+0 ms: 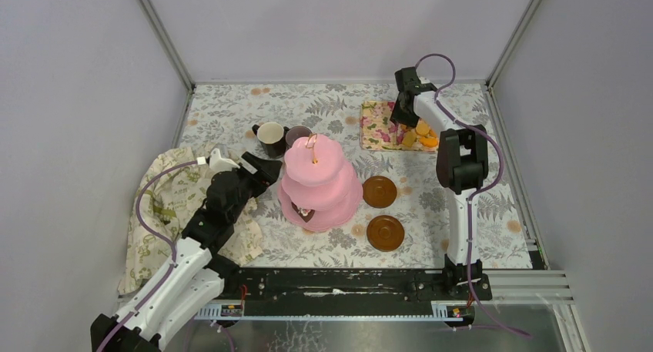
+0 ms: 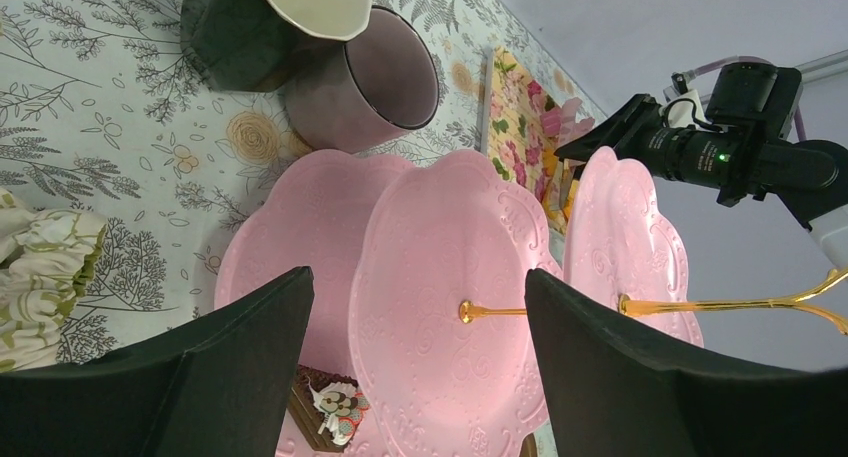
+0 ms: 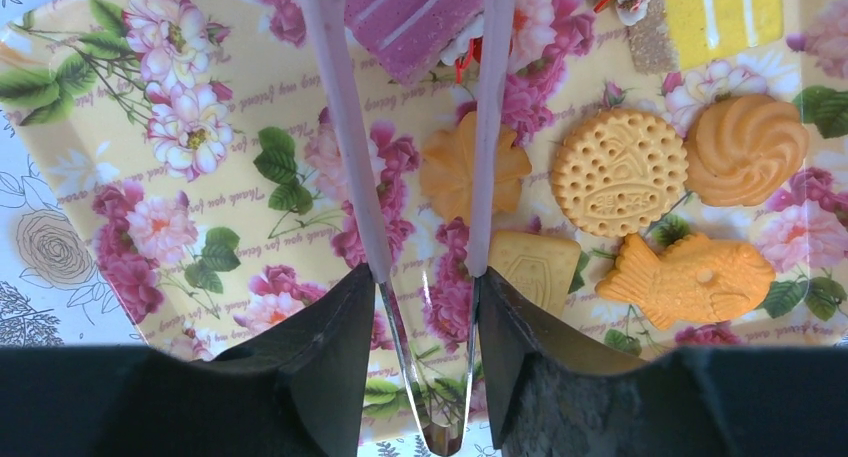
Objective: Serve the afternoon tea
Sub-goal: Place the clamp on the tray.
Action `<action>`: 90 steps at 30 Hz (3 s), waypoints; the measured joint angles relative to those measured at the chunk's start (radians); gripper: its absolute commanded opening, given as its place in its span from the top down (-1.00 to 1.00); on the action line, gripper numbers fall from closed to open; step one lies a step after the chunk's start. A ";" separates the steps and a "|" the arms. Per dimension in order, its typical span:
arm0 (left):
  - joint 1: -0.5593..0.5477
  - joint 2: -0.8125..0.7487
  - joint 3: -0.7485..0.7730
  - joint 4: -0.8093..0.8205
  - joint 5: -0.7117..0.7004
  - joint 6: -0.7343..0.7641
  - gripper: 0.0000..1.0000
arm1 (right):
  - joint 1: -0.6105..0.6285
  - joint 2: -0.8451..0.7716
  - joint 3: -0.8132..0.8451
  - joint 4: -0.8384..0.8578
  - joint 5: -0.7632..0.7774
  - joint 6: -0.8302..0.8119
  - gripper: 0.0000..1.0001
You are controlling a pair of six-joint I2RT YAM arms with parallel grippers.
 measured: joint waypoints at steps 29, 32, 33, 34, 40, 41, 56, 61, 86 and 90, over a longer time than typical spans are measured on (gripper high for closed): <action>0.000 -0.006 0.000 0.000 -0.002 0.001 -0.71 | -0.005 0.063 0.073 -0.069 -0.003 0.011 -0.14; 0.000 -0.006 0.000 0.000 -0.004 0.002 -0.71 | -0.005 0.067 0.083 -0.078 -0.004 0.013 -0.10; 0.000 -0.006 0.000 0.000 -0.004 0.002 -0.71 | -0.005 0.068 0.086 -0.079 -0.006 0.013 -0.09; 0.000 -0.006 0.000 0.000 -0.004 0.002 -0.71 | -0.005 0.071 0.091 -0.081 -0.009 0.014 -0.09; 0.000 -0.006 0.000 0.000 -0.004 0.002 -0.72 | -0.008 0.084 0.100 -0.086 -0.027 0.018 -0.07; 0.000 -0.006 0.000 0.000 -0.004 0.002 -0.72 | -0.010 0.084 0.101 -0.087 -0.028 0.019 -0.06; 0.000 -0.012 0.000 0.000 -0.004 0.002 -0.72 | -0.018 0.087 0.103 -0.076 -0.066 0.031 0.46; 0.000 -0.015 0.000 -0.001 -0.004 0.002 -0.72 | -0.018 0.087 0.101 -0.069 -0.073 0.033 0.54; 0.000 -0.025 0.003 -0.003 -0.018 0.002 -0.72 | -0.018 -0.003 0.047 -0.040 -0.079 -0.031 0.79; 0.000 -0.025 0.004 -0.004 -0.020 0.002 -0.72 | -0.018 -0.003 0.040 -0.040 -0.079 -0.045 0.61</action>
